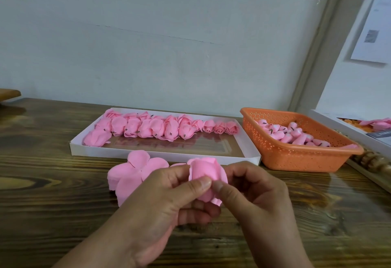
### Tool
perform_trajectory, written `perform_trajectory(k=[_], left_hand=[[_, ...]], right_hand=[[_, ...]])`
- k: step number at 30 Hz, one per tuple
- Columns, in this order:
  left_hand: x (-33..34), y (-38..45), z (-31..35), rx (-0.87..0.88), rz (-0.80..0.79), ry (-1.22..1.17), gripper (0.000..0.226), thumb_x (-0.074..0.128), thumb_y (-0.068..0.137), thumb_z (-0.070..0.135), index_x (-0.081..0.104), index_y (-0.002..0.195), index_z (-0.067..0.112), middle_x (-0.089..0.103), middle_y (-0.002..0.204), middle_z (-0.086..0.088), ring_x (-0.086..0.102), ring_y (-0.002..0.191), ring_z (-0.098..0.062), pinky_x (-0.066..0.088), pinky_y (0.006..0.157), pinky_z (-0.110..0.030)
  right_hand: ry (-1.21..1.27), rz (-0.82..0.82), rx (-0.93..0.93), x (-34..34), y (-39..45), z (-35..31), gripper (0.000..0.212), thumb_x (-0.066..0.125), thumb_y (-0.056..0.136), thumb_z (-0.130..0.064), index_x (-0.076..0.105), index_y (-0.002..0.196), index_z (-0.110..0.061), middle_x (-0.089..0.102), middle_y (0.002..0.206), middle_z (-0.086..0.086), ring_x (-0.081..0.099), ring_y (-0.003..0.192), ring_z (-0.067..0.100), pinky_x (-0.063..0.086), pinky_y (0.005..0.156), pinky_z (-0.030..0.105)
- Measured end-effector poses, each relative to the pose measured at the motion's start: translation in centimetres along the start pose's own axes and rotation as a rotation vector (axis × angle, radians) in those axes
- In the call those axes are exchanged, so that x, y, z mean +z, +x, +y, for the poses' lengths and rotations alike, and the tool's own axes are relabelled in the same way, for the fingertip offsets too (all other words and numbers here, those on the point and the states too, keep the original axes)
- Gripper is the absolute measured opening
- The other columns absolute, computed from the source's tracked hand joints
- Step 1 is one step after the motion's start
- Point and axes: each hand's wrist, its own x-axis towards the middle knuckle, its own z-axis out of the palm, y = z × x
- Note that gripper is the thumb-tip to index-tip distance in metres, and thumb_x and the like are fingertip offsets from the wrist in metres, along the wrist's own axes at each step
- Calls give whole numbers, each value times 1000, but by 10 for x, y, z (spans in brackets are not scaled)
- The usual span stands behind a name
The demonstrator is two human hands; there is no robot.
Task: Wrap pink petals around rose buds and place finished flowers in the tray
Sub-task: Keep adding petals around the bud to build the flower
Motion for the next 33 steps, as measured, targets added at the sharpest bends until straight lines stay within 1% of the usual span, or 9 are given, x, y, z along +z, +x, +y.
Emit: perform_trajectory(k=[3,7,9,12,17,19,24,28,33], left_hand=[[1,0,-2,-19,31,30,13,67,66,29,76,68,19,71,76,-10,69,65,-18,51,52,-20],[0,0,-6,-32,92,135,19,62,69,39,76,74,28,68,72,1,65,67,-12,46,57,-21],[0,2,-7,-2,127,171,20,61,72,40,76,73,26,70,72,3,63,67,-7,46,64,-24],[2,7,-11,12,211,113,21,63,82,30,77,78,15,74,78,-7,68,74,-17,54,82,-35],[9,10,-19,-74,284,-34,23,64,81,31,75,65,19,71,73,-5,67,69,-20,50,62,-30],[9,10,-19,-57,281,-37,22,64,77,34,75,66,18,73,77,-6,69,75,-20,51,66,-31],[6,4,-14,24,124,-34,36,66,67,39,76,85,10,74,96,-14,70,96,-30,56,72,-31],[-2,5,-16,4,135,-84,45,63,70,18,63,100,-15,62,109,-35,58,110,-47,48,98,-51],[-3,8,-20,-13,116,-146,29,60,74,13,70,91,-8,67,99,-30,66,93,-35,51,90,-44]], right_hand=[[-73,10,-82,4,-1,1,9,71,65,-21,72,71,-14,65,68,8,61,64,27,50,57,37],[-274,57,-306,11,0,8,4,68,72,-12,71,74,-10,61,66,-3,55,62,0,41,58,6],[-368,30,-383,15,-1,11,10,65,75,-13,72,82,-7,61,75,-1,56,69,1,44,61,10],[-466,3,-469,22,-3,15,25,60,71,-17,68,92,-6,58,87,2,59,78,10,50,64,22],[-676,112,-533,29,-2,25,25,59,75,-17,69,90,0,62,86,10,63,75,26,53,63,33],[-673,146,-526,31,-2,25,26,55,78,-17,70,89,1,64,85,11,63,73,27,53,61,34],[-555,145,-449,28,2,20,12,63,80,-10,72,86,-5,59,79,2,58,69,17,47,60,28],[-480,132,-375,25,3,22,13,67,75,-12,71,86,-7,59,81,-2,55,70,7,45,60,17],[-438,131,-305,25,4,23,18,66,71,-14,72,87,-9,59,81,-4,53,73,7,42,62,10]])
